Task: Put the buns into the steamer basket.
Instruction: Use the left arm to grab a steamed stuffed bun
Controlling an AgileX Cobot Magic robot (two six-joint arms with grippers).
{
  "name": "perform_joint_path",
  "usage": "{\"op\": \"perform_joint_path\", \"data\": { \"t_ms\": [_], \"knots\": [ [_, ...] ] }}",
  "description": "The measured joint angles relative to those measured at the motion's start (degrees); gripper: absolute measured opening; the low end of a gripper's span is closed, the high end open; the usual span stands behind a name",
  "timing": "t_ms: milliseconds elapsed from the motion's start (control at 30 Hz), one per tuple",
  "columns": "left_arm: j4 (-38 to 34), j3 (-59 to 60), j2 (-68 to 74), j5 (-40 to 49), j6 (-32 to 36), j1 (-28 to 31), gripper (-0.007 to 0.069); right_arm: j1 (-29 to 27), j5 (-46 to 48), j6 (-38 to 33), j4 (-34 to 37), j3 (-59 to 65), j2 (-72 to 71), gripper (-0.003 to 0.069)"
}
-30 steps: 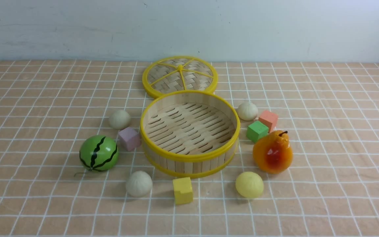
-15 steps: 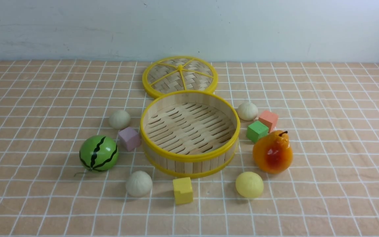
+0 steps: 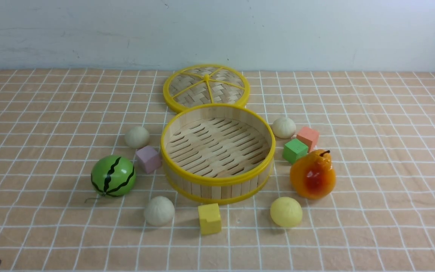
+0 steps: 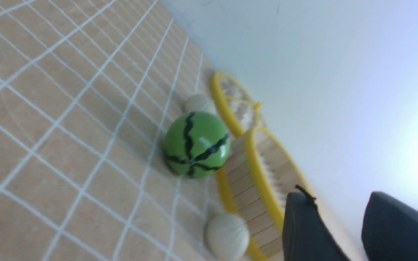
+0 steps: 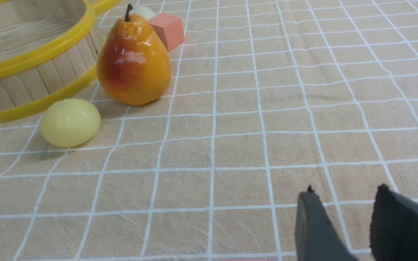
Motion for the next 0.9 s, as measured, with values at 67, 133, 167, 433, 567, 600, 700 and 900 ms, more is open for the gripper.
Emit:
{"op": "perform_joint_path", "data": {
  "t_ms": [67, 133, 167, 433, 567, 600, 700, 900],
  "knots": [
    [-3.2, 0.0, 0.0, -2.1, -0.1, 0.0, 0.0238, 0.0, 0.0, 0.0, 0.0, 0.0, 0.0, 0.0241],
    [-4.5, 0.0, 0.0, -3.7, -0.3, 0.0, 0.0238, 0.0, 0.0, 0.0, 0.0, 0.0, 0.0, 0.0241],
    [-5.1, 0.0, 0.0, -4.4, -0.5, 0.0, 0.0235, 0.0, 0.0, 0.0, 0.0, 0.0, 0.0, 0.0241],
    [-2.4, -14.6, 5.7, 10.0, 6.3, 0.0, 0.0053, 0.0, 0.0, 0.0, 0.0, 0.0, 0.0, 0.0241],
    [3.0, -28.4, 19.1, 31.8, 13.8, 0.0, -0.0001, 0.0, 0.0, 0.0, 0.0, 0.0, 0.0, 0.0241],
    [4.6, -31.3, 23.4, 35.8, 14.4, 0.0, -0.0004, 0.0, 0.0, 0.0, 0.0, 0.0, 0.0, 0.0241],
    [10.0, -38.0, 36.4, 46.7, 15.2, 0.0, -0.0007, 0.0, 0.0, 0.0, 0.0, 0.0, 0.0, 0.0241],
    [16.2, -45.5, 55.8, 49.6, 20.7, -0.4, -0.0013, 0.0, 0.0, 0.0, 0.0, 0.0, 0.0, 0.0241]
  ]
}}
